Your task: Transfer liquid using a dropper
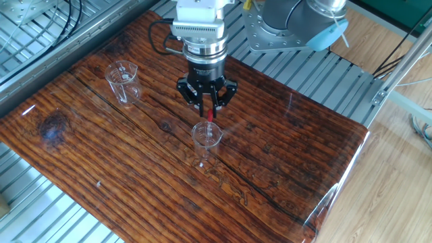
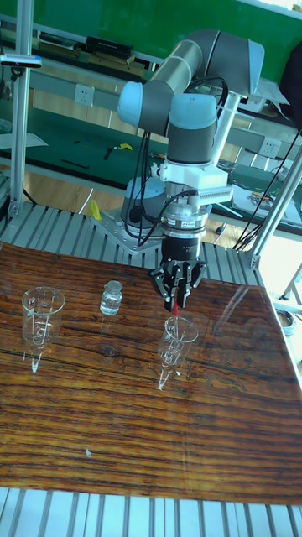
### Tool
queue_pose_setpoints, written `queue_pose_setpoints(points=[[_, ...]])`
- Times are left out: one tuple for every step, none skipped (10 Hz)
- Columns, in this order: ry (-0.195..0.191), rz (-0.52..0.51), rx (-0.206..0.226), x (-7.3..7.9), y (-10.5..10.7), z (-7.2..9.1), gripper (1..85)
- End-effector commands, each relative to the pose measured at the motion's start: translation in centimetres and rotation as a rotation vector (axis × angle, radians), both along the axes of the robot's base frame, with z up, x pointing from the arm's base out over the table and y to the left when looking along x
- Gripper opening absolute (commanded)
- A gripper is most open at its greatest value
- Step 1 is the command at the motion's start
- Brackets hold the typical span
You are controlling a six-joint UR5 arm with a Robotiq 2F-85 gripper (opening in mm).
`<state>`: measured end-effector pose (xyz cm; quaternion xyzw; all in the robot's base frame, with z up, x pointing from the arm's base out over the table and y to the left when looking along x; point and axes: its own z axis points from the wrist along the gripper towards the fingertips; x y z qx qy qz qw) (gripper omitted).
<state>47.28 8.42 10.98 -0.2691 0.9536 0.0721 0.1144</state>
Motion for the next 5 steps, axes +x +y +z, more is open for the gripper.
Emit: queue_pose_setpoints(points=[[-0.003,-0.009,0.027,-0.23,0.34,0.00,32.3],[-0.004,-0.011,0.035,-0.32,0.44,0.05,32.3],[-0.004,-0.011,0.040,-0.50,0.38,0.11,32.3],[-0.004,-0.011,0.043,-0.66,0.31,0.14,32.3],[-0.005,-0.012,0.053,-0.67,0.44,0.26,32.3]])
